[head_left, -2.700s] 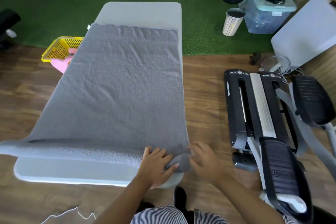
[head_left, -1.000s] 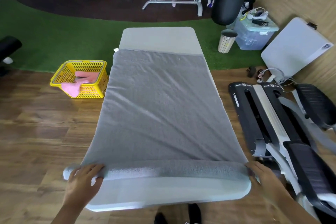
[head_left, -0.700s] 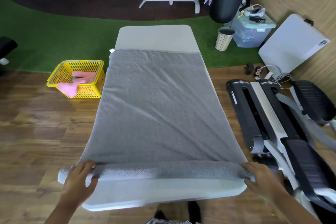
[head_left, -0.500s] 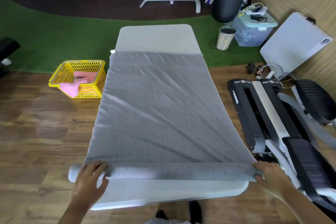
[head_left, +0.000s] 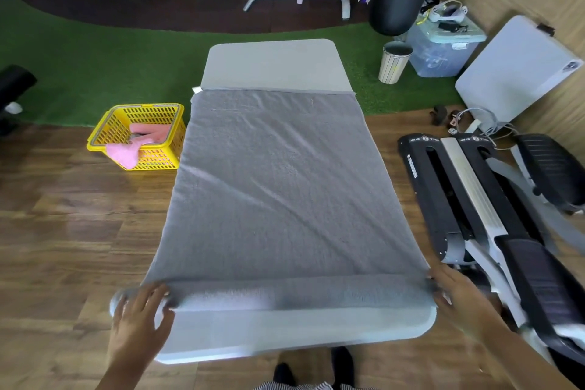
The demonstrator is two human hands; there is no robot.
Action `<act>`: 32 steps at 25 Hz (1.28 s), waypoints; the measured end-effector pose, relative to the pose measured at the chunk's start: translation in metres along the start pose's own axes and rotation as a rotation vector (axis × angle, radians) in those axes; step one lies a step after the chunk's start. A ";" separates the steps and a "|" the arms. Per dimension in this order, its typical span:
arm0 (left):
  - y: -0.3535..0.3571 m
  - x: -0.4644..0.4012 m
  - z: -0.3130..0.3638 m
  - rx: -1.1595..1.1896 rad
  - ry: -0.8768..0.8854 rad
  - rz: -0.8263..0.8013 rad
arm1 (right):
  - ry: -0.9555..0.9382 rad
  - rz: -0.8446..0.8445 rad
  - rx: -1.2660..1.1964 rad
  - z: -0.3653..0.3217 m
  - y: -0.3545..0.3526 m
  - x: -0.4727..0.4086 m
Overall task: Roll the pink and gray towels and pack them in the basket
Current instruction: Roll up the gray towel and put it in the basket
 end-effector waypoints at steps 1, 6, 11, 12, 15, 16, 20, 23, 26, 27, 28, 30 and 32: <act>0.003 0.001 0.000 0.002 0.016 0.018 | -0.012 -0.006 -0.001 -0.002 0.002 0.003; 0.001 -0.005 0.006 -0.054 0.134 0.109 | 0.107 -0.025 0.013 0.001 0.012 0.007; -0.007 -0.015 0.001 -0.099 0.139 0.078 | 0.092 -0.072 0.026 -0.010 0.005 0.002; -0.009 -0.016 -0.001 -0.095 0.132 0.080 | 0.098 -0.068 0.027 -0.011 0.006 -0.001; -0.011 -0.020 -0.001 -0.077 0.067 0.113 | 0.051 0.040 0.137 -0.017 0.007 -0.006; -0.010 -0.020 0.000 -0.058 0.062 0.120 | 0.019 0.082 0.171 -0.020 0.006 -0.005; 0.001 -0.019 -0.003 -0.011 0.143 0.065 | 0.024 0.152 0.106 -0.026 0.012 0.003; 0.002 -0.020 -0.001 -0.007 0.121 0.079 | 0.025 0.135 0.123 -0.027 0.016 0.006; -0.006 -0.020 0.004 -0.048 0.119 0.133 | 0.026 0.088 0.086 -0.026 0.014 0.001; -0.009 -0.019 0.004 -0.061 0.116 0.153 | 0.045 0.075 0.080 -0.025 0.013 -0.002; -0.009 -0.019 0.001 -0.068 0.111 0.162 | 0.066 0.061 0.082 -0.025 0.012 -0.004; -0.010 -0.017 0.000 -0.071 0.115 0.160 | 0.044 0.064 0.098 -0.028 0.012 -0.007; -0.007 -0.017 0.001 -0.073 0.108 0.149 | 0.025 0.080 0.079 -0.036 0.007 -0.007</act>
Point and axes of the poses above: each hand's wrist, its own x-axis away from the middle knuckle, its own y-axis out of the palm, z = x × y, the point moved 5 cm from there along -x, towards the middle knuckle, and after that the axes turned 5 degrees about y, right-handed, at the moved point
